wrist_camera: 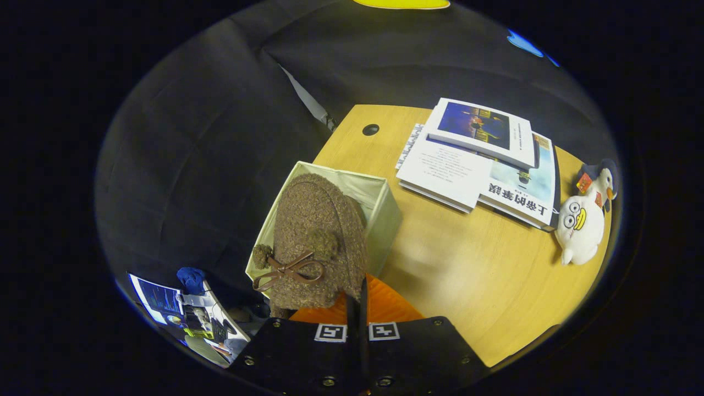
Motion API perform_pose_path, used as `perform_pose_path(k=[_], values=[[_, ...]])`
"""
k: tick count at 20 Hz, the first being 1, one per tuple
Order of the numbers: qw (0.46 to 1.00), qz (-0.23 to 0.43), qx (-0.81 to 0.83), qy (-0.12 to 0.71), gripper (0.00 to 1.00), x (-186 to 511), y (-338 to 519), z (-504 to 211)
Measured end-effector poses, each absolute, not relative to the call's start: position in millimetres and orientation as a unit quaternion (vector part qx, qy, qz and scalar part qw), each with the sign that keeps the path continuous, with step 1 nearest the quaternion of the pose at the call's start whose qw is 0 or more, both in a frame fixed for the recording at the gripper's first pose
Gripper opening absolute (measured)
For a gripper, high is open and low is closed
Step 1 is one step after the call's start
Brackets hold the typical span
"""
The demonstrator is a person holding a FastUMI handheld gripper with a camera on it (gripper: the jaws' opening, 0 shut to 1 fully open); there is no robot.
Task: Open the storage box then place both shoes into the box .Put the left shoe in first, then the right shoe, with the right side of both shoes facing outward in a uniform manner.
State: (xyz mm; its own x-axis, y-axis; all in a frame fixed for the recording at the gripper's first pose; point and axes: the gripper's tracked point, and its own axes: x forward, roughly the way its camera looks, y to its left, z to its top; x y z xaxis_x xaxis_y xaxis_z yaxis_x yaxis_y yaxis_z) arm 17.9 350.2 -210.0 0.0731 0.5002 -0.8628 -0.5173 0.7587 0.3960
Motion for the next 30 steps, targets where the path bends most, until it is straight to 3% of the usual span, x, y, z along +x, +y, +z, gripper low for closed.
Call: perform_pose_path(k=[15,17,19,22,30], values=[[0.715,0.312,-0.010,0.625,0.03,11,440,-246],[0.722,0.308,-0.018,0.620,0.11,14,441,-251],[0.728,0.315,-0.021,0.608,0.28,18,444,-250],[0.751,0.316,-0.032,0.579,0.99,36,435,-224],[0.796,0.327,-0.007,0.509,0.97,49,394,-182]])
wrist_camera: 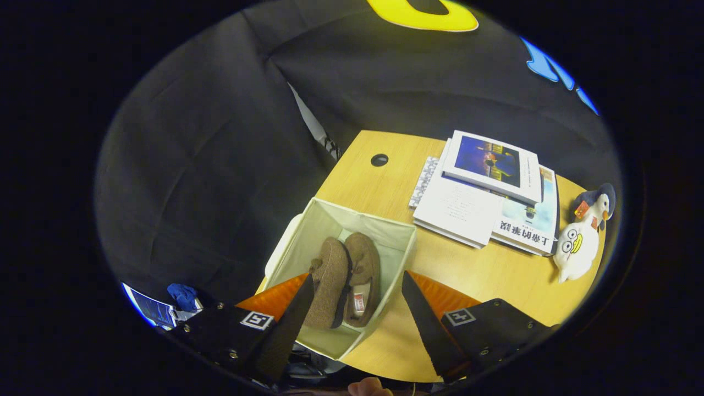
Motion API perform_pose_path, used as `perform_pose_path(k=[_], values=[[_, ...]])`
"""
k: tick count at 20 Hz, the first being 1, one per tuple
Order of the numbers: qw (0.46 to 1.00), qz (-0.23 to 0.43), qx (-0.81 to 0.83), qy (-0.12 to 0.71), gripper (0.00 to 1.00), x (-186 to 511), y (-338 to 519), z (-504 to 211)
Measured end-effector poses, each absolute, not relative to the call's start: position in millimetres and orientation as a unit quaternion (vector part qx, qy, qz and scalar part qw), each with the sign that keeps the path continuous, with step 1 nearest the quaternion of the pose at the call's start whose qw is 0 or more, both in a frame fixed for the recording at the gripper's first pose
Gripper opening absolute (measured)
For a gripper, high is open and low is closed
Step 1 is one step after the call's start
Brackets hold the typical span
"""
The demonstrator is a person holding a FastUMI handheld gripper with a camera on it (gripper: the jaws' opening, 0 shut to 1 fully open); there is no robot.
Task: Open the storage box then place both shoes into the box .Put the left shoe in first, then the right shoe, with the right side of both shoes facing outward in a uniform manner.
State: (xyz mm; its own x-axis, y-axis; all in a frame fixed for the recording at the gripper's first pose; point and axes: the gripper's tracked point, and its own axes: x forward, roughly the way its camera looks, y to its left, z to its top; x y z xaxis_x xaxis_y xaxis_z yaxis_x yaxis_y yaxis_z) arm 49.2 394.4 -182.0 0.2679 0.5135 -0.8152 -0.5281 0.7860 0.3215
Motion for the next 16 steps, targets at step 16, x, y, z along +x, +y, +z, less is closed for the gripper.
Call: perform_pose_path(k=[16], values=[[0.972,0.146,0.027,0.183,0.97,60,149,-26]])
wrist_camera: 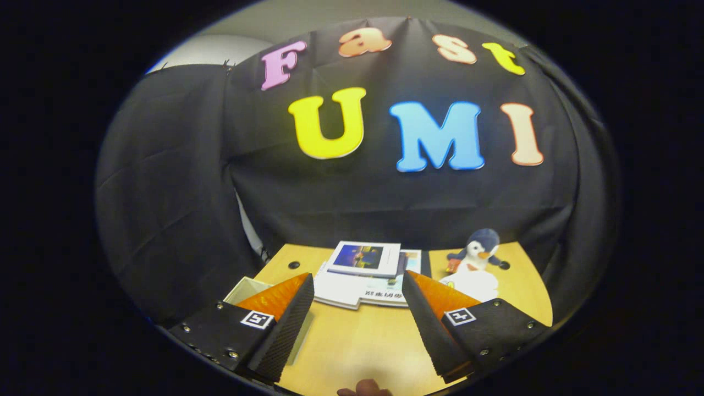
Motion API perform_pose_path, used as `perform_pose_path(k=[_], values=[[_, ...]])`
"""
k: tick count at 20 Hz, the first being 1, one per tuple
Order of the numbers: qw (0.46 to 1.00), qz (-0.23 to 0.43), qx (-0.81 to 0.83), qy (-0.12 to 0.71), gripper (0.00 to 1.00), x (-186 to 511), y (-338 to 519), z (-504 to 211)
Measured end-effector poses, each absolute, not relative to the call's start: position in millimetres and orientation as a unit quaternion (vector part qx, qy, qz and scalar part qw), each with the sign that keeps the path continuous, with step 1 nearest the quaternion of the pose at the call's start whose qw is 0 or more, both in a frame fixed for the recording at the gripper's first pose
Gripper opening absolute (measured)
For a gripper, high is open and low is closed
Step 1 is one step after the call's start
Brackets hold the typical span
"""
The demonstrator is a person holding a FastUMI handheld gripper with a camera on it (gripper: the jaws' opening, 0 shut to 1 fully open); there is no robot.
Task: Open the storage box then place both shoes into the box .Put the left shoe in first, then the right shoe, with the right side of both shoes facing outward in a uniform manner.
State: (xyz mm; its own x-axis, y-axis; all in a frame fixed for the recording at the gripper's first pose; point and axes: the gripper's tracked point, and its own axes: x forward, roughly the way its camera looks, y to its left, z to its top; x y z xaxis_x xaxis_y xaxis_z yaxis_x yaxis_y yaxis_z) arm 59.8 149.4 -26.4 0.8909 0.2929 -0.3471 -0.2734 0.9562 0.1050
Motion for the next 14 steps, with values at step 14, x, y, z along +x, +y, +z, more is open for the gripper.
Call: perform_pose_path(k=[14], values=[[0.997,0.066,0.030,0.024,0.97,69,21,8]])
